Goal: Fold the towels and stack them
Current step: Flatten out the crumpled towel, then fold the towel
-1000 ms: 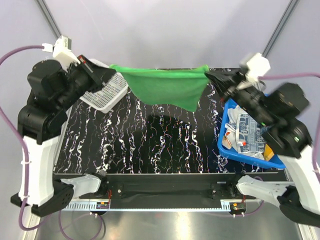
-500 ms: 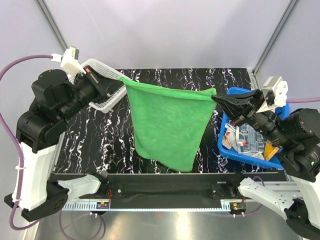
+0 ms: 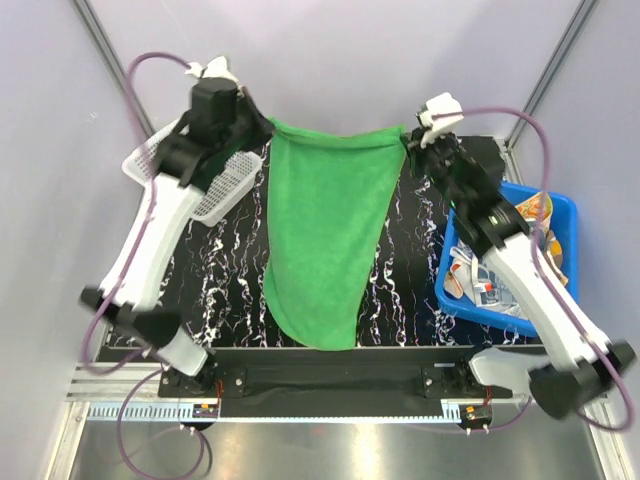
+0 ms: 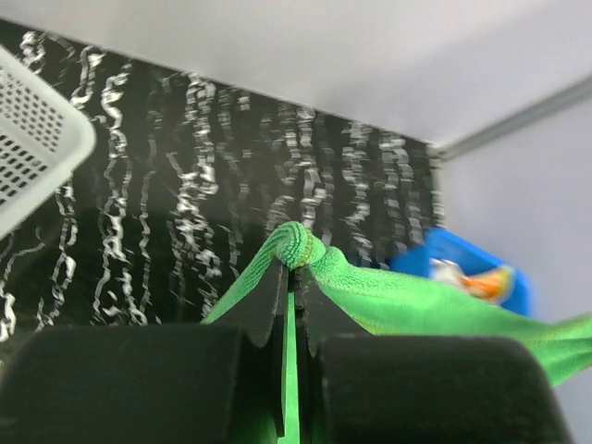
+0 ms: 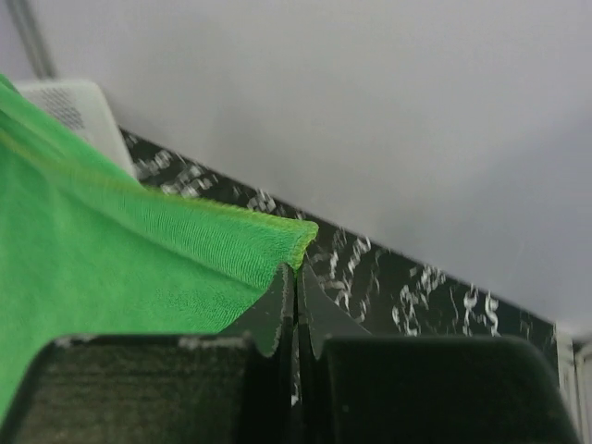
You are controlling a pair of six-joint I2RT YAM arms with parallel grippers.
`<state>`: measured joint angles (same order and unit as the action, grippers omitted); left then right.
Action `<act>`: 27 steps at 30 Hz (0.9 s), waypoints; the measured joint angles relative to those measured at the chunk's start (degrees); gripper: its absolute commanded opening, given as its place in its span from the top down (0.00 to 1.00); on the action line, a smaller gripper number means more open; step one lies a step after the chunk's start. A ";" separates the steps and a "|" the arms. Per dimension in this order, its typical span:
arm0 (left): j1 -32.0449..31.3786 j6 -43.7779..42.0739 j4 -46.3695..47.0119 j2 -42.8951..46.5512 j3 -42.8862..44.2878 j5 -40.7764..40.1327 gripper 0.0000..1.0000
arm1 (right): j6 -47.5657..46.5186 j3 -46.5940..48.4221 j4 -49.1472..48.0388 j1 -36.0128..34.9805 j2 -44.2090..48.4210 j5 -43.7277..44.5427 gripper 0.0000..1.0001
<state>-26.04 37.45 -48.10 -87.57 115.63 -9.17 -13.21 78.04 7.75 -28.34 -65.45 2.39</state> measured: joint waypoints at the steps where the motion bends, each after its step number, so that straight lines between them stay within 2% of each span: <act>1: 1.27 -0.42 1.55 -2.84 -0.17 0.31 1.00 | 0.00 -1.18 -1.29 2.58 -3.06 -0.87 1.00; 8: 7.50 -2.80 16.50 -19.71 -3.91 9.05 1.00 | 0.33 -2.69 -8.50 12.76 -20.35 -9.35 1.00; 13: 9.70 -2.86 23.39 -29.11 -0.42 16.17 1.00 | 0.50 -0.42 -13.09 17.20 -29.40 -14.23 1.00; 22: 11.56 -3.48 36.72 -36.76 2.60 27.12 1.00 | 0.59 4.20 -16.04 20.13 -37.00 -18.75 1.00; 27: 11.63 -4.04 39.52 -39.74 2.86 29.77 1.00 | 1.79 5.42 -16.98 20.13 -39.82 -19.50 1.00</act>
<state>-14.41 33.41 -8.58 -127.31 118.50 20.60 -11.42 83.46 -9.23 -8.21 -105.27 -17.10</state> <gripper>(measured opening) 0.023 0.012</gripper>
